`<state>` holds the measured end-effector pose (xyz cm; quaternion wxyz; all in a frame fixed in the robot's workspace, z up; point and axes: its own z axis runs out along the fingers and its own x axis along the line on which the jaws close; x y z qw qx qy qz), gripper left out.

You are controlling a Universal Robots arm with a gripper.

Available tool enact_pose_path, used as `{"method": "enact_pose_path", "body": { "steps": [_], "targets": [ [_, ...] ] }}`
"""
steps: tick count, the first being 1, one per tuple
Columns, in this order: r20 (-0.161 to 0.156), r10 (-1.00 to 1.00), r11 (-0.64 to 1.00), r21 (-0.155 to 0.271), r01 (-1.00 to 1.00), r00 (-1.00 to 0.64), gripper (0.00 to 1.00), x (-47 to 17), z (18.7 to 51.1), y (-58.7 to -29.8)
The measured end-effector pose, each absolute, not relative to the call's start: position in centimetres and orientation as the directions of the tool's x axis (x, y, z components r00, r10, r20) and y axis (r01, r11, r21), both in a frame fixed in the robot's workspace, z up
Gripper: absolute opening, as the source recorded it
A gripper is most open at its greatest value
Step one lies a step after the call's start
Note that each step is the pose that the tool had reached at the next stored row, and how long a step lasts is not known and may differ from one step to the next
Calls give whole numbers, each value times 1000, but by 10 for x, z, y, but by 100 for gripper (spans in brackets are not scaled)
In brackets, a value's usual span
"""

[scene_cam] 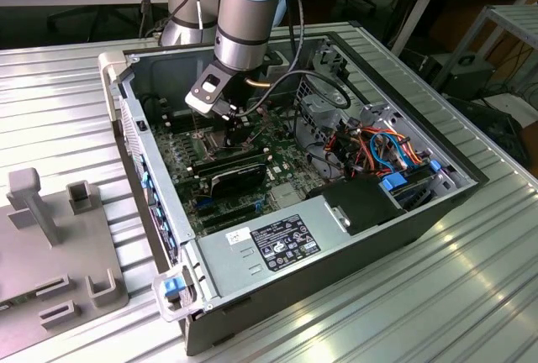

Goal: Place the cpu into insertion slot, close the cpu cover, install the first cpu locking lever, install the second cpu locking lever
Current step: 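Place the cpu into insertion slot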

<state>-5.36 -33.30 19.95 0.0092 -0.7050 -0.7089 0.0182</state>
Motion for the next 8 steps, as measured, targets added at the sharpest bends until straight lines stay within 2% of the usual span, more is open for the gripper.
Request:
{"method": "enact_pose_path", "body": {
  "steps": [4, 5, 8],
  "targets": [
    [-12, 1000, 5, -38, 999, -6, 56, -54, 199, -333],
    [-12, 1000, 5, -38, 999, -6, 62, -54, 199, -333],
    [-13, 1000, 5, -39, 999, -6, 62, -54, 199, -333]
  ]
}}
